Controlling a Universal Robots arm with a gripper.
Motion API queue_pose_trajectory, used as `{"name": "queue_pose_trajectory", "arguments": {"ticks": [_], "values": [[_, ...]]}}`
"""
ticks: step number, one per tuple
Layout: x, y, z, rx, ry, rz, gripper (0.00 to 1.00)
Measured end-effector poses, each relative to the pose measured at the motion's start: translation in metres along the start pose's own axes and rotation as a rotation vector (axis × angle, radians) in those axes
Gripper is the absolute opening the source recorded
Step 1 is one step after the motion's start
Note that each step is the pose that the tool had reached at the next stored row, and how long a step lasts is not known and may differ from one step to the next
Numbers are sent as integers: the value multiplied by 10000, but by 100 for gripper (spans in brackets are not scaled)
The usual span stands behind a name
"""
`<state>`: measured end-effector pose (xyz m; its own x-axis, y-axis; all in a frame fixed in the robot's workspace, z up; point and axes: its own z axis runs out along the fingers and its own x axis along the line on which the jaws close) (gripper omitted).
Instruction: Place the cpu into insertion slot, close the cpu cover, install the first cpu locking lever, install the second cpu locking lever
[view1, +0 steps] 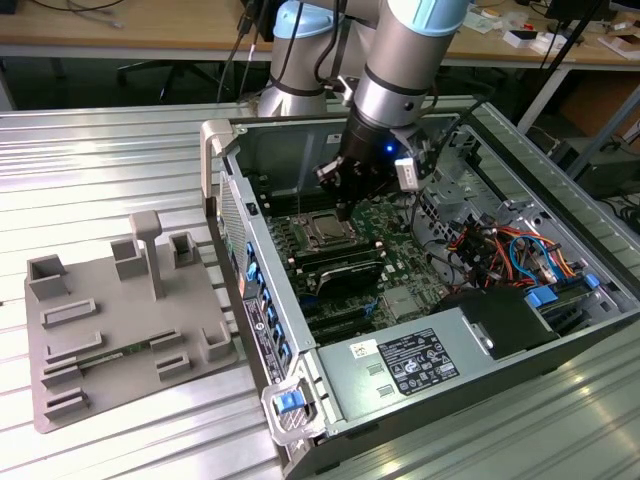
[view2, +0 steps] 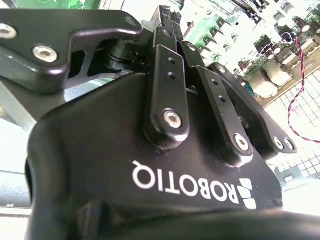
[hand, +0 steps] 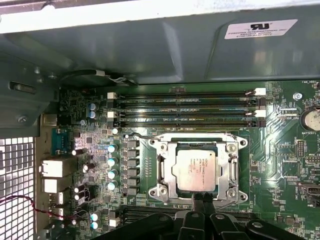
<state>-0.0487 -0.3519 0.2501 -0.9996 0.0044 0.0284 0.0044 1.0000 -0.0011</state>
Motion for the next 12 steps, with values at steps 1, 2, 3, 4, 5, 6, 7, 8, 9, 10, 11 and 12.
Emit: {"name": "queue_pose_trajectory", "arguments": {"ticks": [1,2,3,4,5,6,7,8,9,10,11,12], "values": [[2,0,0,-1,0,0,11],[5,0,0,0,1,0,11],[7,0,0,-1,0,0,11],[14,0,1,-3,-1,0,11],[16,0,0,-2,0,0,11],[18,0,1,-3,0,0,11],[22,0,1,-3,0,-1,11],[26,0,1,-4,0,0,11],[31,0,1,-6,0,0,11],[39,0,1,-7,-1,0,11],[43,0,1,-7,-1,0,11],[48,0,1,-7,0,0,11]]}}
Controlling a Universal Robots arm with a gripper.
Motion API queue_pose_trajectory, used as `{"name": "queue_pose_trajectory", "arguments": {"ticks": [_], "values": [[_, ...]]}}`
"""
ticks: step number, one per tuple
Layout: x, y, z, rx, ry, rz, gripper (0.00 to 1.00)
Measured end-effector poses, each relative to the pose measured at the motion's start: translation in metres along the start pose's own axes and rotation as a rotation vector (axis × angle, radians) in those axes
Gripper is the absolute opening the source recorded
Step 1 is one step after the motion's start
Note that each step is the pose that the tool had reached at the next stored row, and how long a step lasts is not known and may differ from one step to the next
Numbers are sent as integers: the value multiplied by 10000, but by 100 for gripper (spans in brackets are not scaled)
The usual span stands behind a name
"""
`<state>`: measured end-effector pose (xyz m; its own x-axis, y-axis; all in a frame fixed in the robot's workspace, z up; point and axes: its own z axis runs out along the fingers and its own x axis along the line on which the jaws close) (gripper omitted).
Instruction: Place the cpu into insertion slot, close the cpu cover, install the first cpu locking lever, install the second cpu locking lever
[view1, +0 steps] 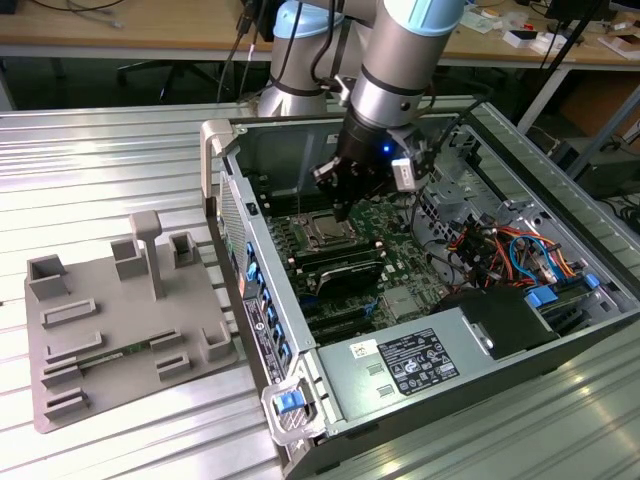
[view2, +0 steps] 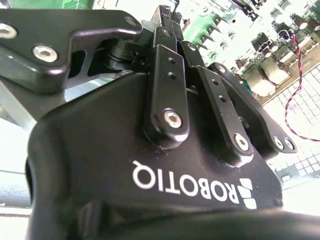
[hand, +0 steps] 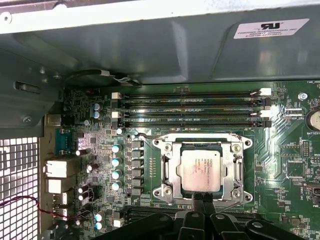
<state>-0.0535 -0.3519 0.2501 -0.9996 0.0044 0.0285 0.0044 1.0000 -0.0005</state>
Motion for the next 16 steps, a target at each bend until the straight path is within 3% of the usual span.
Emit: {"name": "queue_pose_trajectory", "arguments": {"ticks": [16], "values": [[39,0,1,-1,0,0,11]]}}
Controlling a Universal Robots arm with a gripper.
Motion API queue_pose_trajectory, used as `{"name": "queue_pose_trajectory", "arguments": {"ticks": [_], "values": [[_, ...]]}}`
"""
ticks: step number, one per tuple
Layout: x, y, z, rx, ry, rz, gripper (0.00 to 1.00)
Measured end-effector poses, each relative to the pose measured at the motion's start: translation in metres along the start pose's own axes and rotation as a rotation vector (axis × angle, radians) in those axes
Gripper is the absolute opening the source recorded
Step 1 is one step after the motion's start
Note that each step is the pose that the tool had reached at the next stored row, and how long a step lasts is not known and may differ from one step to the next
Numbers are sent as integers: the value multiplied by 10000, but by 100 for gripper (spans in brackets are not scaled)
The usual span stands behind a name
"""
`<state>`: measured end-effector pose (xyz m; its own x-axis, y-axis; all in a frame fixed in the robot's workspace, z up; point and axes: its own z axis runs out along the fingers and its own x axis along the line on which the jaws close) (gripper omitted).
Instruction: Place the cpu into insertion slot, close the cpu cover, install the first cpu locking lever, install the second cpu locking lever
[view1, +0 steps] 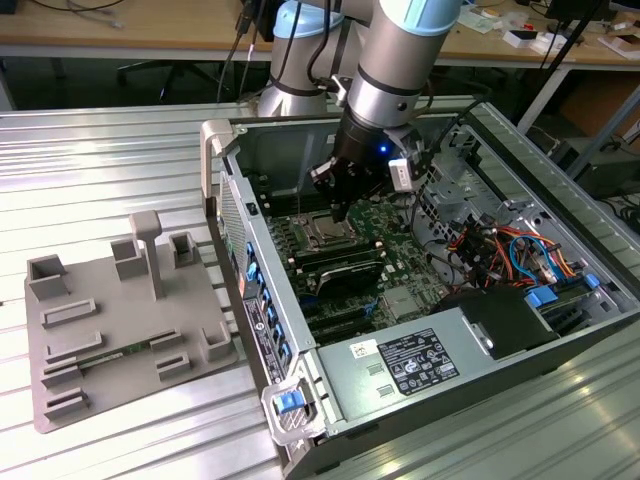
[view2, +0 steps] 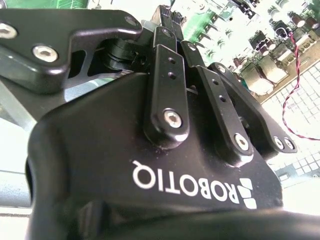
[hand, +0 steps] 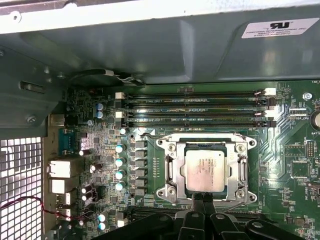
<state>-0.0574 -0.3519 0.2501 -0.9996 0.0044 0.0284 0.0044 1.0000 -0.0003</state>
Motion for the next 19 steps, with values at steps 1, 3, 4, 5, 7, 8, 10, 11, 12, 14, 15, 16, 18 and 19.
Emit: {"name": "queue_pose_trajectory", "arguments": {"ticks": [1,3,4,5,7,8,10,11,12,14,15,16,18,19], "values": [[2,0,0,-1,-1,-1,11],[5,0,0,-5,0,-1,11],[7,0,0,-6,0,-1,11],[9,0,0,-7,0,-1,11],[12,0,0,-8,1,0,11],[15,0,0,-13,0,0,11],[22,0,1,-24,0,-1,11],[23,0,1,-26,0,-2,11],[25,0,1,-28,0,-3,11],[28,0,1,-34,0,-2,11],[35,0,1,-42,0,-2,11],[39,0,1,-51,-1,-2,11],[39,0,-1,-52,0,-3,11],[39,0,-3,-51,0,-2,11]]}}
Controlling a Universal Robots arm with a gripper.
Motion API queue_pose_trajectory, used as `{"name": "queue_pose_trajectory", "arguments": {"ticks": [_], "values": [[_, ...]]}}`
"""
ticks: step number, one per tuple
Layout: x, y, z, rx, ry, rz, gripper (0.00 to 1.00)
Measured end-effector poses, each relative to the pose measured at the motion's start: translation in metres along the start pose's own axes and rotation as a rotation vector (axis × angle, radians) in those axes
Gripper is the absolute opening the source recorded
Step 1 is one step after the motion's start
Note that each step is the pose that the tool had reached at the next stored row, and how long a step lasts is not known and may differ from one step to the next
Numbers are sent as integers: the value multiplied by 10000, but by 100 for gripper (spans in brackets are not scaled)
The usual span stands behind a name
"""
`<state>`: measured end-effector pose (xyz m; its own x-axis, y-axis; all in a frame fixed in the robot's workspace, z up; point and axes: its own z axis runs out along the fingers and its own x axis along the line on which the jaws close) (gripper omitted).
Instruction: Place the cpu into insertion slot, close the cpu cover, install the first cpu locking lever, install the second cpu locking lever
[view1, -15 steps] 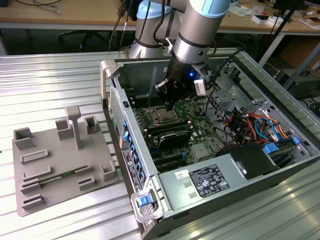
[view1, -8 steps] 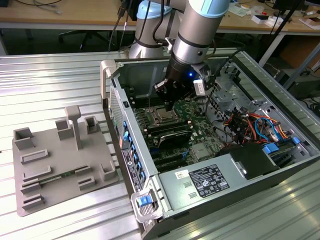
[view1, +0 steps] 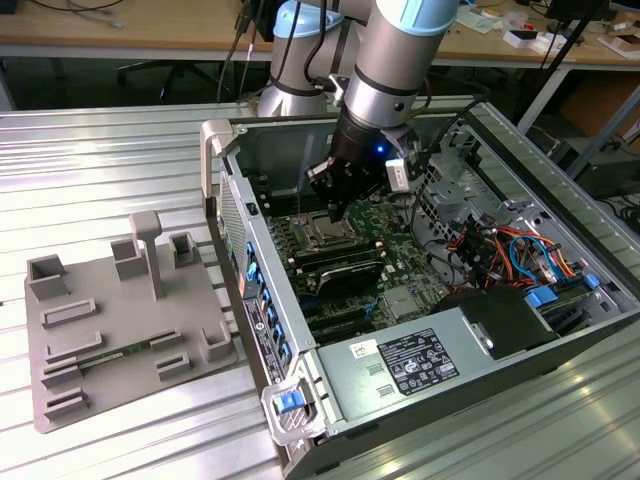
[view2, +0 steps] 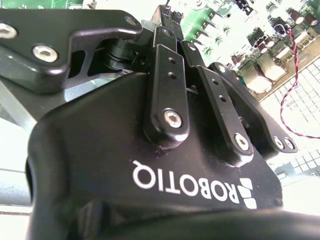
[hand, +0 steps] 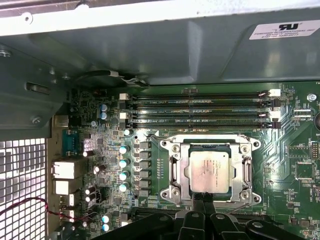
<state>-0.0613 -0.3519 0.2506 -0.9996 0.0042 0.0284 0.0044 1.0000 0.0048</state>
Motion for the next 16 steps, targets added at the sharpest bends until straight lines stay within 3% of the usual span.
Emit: {"name": "queue_pose_trajectory", "arguments": {"ticks": [16], "values": [[1,0,-43,1,0,0,11]]}}
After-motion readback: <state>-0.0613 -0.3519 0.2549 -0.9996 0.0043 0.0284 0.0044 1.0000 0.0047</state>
